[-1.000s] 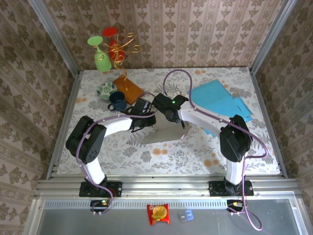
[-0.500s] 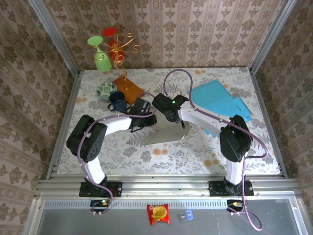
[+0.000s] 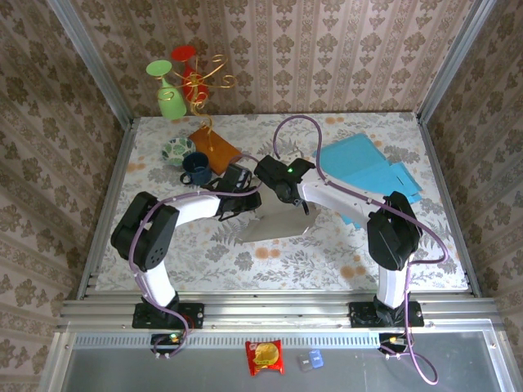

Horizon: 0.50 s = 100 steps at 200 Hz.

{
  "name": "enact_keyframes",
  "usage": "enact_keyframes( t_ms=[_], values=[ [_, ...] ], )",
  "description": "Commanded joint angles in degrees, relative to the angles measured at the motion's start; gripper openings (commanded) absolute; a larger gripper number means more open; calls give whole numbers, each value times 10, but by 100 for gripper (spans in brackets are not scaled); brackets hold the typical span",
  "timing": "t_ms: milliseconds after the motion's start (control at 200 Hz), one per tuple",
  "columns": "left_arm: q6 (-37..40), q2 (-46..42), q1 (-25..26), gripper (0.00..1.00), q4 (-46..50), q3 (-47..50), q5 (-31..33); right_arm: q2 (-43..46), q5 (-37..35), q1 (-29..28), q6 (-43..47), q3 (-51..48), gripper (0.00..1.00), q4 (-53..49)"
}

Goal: Fold the paper box

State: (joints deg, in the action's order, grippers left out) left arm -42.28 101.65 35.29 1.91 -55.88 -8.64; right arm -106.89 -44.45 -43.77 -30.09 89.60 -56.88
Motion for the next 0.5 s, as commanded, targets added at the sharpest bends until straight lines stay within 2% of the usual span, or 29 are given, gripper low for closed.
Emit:
enact_keyframes(
  t_ms=[0,235,495],
  values=[
    [-8,3,-1,15,84,12,61,17,-19,-4,-16,-5,0,-9],
    [-6,-2,0,15,109,8,82,10,-18,-7,-18,-2,0,-9],
    [-34,1,6,4,133,-7,105,7,-18,-9,-20,2,0,-13]
  ],
)
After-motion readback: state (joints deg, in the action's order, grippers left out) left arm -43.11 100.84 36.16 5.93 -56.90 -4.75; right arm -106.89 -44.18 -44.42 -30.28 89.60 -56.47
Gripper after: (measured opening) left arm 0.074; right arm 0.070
